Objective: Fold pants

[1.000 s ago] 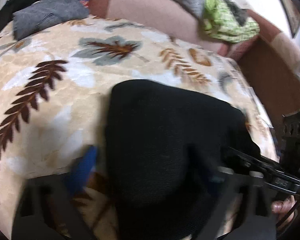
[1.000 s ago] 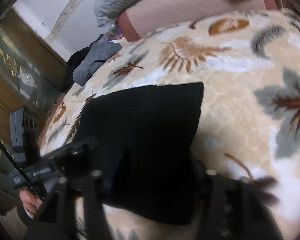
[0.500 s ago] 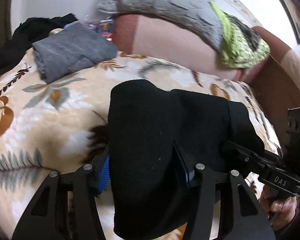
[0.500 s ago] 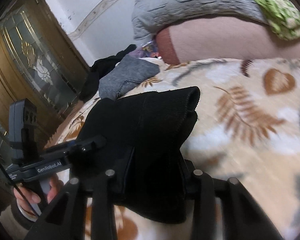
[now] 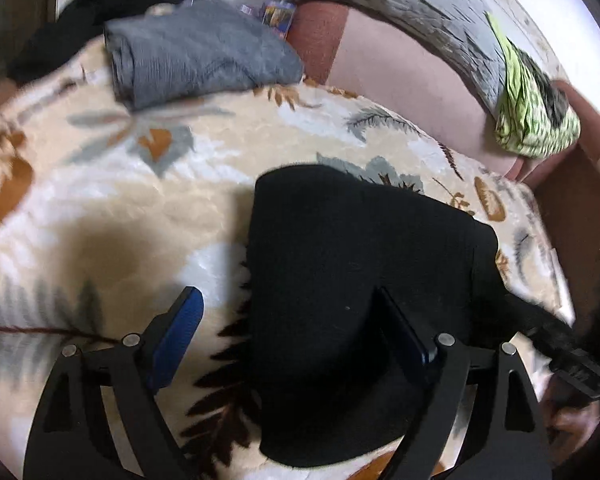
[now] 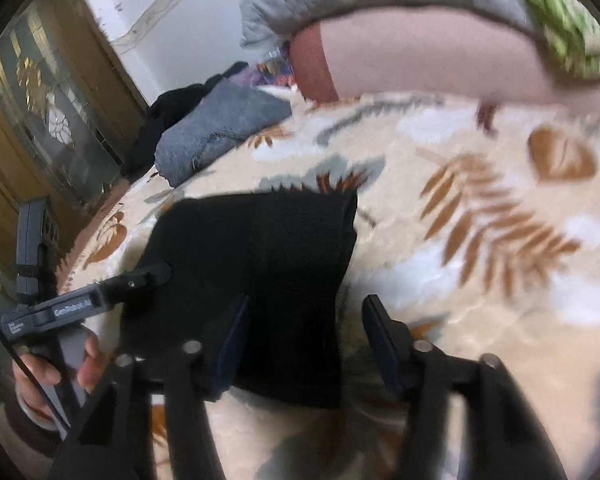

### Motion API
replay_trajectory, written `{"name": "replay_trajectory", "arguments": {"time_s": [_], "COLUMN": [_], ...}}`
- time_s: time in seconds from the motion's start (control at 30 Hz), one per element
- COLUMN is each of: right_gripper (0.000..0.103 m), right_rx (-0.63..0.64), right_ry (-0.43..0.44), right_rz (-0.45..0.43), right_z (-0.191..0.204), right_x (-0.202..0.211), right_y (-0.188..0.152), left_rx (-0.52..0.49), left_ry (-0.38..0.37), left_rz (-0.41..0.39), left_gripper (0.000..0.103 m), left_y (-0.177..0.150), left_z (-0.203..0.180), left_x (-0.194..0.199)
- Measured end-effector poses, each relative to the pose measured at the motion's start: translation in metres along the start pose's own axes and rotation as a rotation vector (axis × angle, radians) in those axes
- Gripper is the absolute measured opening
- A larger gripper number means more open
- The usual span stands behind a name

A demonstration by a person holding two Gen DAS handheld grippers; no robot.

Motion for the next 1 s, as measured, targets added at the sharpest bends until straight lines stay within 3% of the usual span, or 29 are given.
{"name": "replay_trajectory", "arguments": {"time_s": [0.1, 0.27, 0.4, 0.5, 0.73, 1.0], "right_gripper": [0.047, 0.042, 0.040, 0.040, 0.044, 0.045], "right_rx": [0.030, 0.118, 0.109, 0.116, 0.111, 0.084], "right_ry": [0.028, 0.028, -0.028, -0.027, -0.007, -0.044], "right_rz": [-0.032, 0.005, 0.067, 0.060, -0.008, -0.085], "right_z": [0.015, 0.043, 0.035, 0.032, 0.044, 0.056], "right_x": [0.012, -0.002, -0.033, -0.037, -0.005, 0.032], "right_y": [0.009, 0.007, -0.004, -0.007, -0.002, -0.009], "left_rx": [-0.052, -0.076, -0.089, -0.090, -0.112, -0.102], "left_ry": [0.060, 0.081, 0.111, 0.110, 0.143, 0.173], "left_rz": [-0.041, -0.054, -0.023, -0.013, -0.056, -0.141], "left_gripper": [0.089, 0.089, 0.089, 0.089, 0.089, 0.089], "left_y": [0.001, -0.001, -0.007, -0.012, -0.012, -0.018], "left_z": [-0.009, -0.017, -0.020, -0.021, -0.028, -0.032], "left_x": [0.012, 0.018, 0.005, -0.004, 0.013, 0.052]}}
Point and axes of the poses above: each gripper's, at about its wrist camera, not at the fingertips, and x roughly against the way its jaws point, z to its left, y to its top, the point moved 1 cm from there along -x, roughly the way its jaws point, and after that the axes turned 1 degree about x, right-handed, at the moved point
